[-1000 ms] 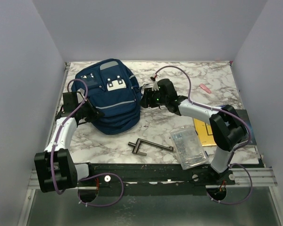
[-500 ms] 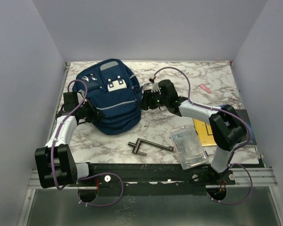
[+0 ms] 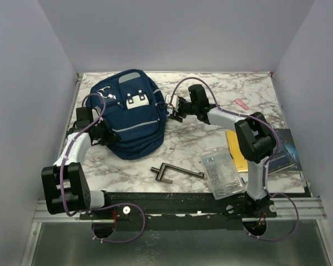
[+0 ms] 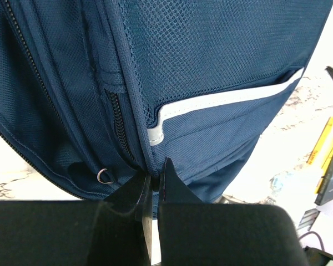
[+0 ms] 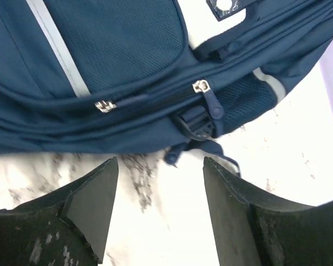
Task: Pack the student bag
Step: Zip the student bag at the center of the board.
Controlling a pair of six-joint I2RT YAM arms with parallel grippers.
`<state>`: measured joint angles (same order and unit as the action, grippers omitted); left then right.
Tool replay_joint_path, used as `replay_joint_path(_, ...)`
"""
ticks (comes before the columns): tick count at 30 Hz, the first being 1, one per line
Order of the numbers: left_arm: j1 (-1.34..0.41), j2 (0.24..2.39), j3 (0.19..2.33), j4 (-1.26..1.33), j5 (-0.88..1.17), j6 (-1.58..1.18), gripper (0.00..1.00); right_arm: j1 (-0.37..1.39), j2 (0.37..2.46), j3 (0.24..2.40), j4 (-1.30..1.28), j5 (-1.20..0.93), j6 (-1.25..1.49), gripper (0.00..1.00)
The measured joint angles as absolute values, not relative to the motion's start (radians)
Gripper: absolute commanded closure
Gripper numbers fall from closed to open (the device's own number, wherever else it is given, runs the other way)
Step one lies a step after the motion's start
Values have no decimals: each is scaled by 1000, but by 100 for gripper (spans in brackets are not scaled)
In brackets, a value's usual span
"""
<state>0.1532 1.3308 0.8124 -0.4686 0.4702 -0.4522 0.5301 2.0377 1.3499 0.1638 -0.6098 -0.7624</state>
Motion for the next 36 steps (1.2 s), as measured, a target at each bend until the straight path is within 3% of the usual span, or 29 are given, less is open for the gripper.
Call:
replay_joint_path(11, 153, 1338, 838, -503, 398, -390, 100, 531, 2157, 1548, -137, -673, -1155, 32)
replay_joint_path(36, 151, 1343, 843, -506, 392, -376, 100, 596, 2204, 1733, -340, -742, -1225, 33)
